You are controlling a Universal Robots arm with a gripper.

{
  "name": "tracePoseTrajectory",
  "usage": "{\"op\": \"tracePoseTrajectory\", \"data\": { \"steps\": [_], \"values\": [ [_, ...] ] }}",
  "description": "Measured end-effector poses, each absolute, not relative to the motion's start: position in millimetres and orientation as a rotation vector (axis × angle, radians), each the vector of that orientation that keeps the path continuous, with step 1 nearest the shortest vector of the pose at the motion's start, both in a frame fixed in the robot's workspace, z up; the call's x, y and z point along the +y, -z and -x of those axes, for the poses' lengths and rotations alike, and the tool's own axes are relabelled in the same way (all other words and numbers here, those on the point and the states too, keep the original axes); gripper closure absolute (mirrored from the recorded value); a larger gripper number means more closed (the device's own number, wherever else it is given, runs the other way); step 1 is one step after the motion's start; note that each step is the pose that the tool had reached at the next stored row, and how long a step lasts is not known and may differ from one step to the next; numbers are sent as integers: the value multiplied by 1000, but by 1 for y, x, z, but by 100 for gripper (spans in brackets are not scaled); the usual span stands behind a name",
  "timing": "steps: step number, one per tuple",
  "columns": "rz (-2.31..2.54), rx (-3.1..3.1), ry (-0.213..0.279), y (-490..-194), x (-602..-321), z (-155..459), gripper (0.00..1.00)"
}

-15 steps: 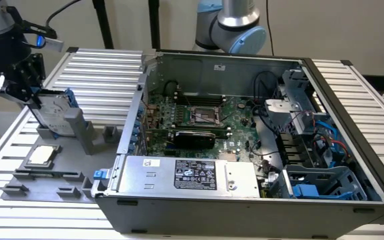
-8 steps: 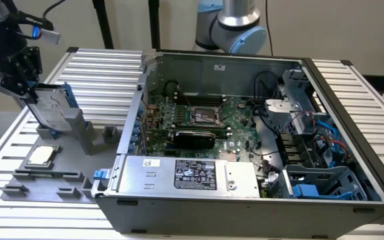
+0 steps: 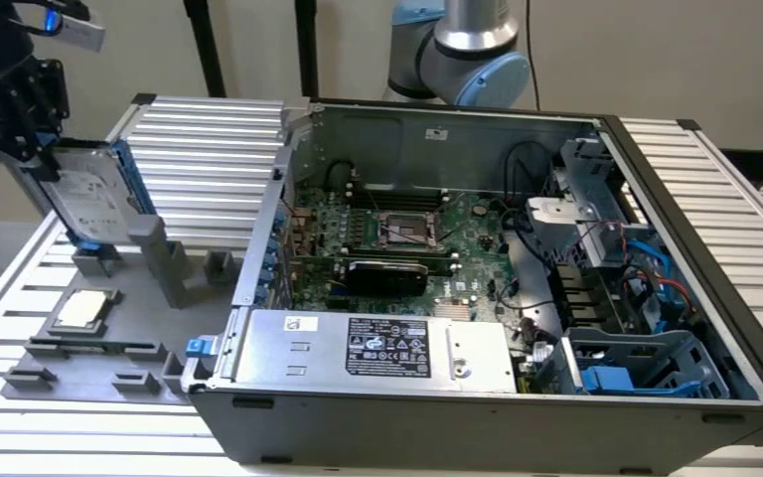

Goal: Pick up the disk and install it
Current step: 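Pick up the disk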

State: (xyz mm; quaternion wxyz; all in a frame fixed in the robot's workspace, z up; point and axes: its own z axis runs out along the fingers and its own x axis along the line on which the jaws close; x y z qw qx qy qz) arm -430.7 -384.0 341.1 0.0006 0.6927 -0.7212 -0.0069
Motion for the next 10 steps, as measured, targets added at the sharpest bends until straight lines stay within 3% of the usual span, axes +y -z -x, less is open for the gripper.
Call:
{"op": "tracePoseTrajectory", "data": {
  "steps": [10],
  "values": [
    [-2175, -2265, 22, -386, -384, 426, 100]
  ]
}}
